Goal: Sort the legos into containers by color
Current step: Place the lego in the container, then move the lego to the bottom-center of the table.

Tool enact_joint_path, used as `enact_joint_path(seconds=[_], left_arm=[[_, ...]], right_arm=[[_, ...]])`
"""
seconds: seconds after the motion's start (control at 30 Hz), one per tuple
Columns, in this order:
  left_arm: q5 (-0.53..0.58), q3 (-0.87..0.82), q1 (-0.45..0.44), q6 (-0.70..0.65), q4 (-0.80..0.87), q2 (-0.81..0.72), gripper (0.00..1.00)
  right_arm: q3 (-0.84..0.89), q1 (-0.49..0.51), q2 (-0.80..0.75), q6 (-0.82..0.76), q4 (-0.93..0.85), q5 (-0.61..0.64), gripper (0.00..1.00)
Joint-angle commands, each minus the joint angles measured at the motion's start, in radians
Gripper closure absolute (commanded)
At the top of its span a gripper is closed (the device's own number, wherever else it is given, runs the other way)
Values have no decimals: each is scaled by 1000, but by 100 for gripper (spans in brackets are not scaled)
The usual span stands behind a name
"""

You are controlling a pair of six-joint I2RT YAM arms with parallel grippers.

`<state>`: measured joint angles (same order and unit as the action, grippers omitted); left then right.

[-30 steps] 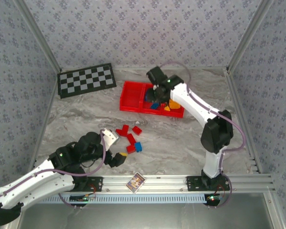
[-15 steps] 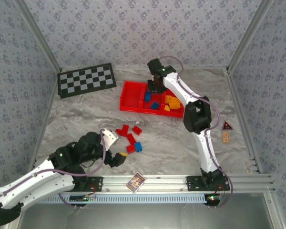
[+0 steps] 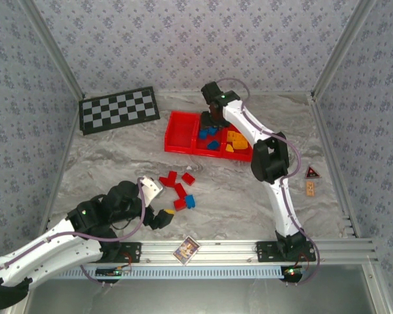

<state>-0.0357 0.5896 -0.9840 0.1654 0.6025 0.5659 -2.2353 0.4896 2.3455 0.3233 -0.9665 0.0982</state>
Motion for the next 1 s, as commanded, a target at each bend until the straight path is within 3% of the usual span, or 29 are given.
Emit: enact_joint_path(seconds=[0.0,0.17,0.43,0.7,0.97], left_arm=[[2,11,-10,-4,3,2,0],[3,10,-10,-4,3,2,0],[0,12,-10,-1,2,15,0],[-5,12,-10,-1,1,12,0],[-9,12,-10,-3,-1,11,0]], right_arm=[[5,19,-93,-7,-38,22,28],[93,48,-204,32,-52,18,13],[454,136,-487,145,62,-68,2],[763,317,-644,253,115,-99,6],[884,464,-648,326,102,-117,11]])
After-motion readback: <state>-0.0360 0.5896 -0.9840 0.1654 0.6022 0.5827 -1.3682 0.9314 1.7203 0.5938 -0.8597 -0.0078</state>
